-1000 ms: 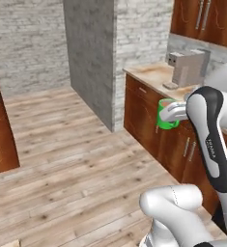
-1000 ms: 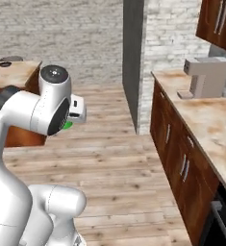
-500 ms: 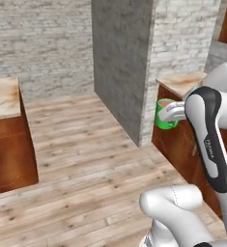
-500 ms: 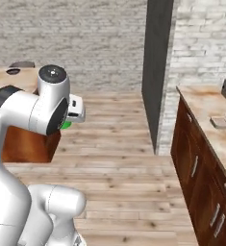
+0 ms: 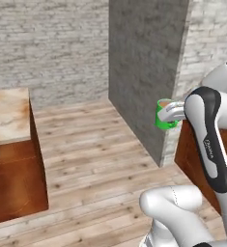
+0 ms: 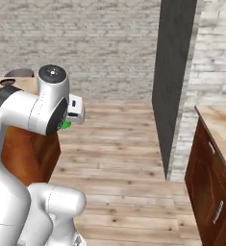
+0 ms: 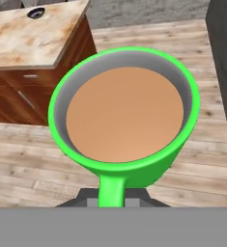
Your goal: Pick the cup of tea, navigate to the dining table, and place it on the saucer.
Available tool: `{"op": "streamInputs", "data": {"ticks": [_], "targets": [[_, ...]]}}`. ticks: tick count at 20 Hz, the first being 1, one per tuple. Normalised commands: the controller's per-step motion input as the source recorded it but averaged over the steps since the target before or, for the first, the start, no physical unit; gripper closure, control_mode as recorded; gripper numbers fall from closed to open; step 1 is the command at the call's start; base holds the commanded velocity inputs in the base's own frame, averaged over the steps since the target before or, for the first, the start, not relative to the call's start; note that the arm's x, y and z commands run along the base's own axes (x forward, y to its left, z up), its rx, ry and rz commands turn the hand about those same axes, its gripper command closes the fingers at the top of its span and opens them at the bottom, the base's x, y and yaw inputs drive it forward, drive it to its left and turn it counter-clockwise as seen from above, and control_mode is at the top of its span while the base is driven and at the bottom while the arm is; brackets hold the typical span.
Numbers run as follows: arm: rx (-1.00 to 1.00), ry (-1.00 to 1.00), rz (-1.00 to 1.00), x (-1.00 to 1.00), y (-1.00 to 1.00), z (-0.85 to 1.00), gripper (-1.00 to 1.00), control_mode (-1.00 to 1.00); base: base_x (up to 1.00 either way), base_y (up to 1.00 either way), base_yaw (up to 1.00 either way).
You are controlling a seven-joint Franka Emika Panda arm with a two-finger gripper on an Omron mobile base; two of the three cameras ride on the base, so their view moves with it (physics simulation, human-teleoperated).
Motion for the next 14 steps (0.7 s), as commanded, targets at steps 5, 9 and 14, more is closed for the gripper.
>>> {"op": "streamInputs", "data": {"ticks": [5,9,14], "targets": [[0.0,0.0,0.0,0.0,0.0,0.0,1.0,1.0,1.0,0.3,0.13],[0.0,0.0,0.0,0.0,0.0,0.0,1.0,1.0,1.0,0.26,0.17],[0.0,0.0,0.0,0.0,0.0,0.0,1.0,1.0,1.0,0.24,0.19]]}}
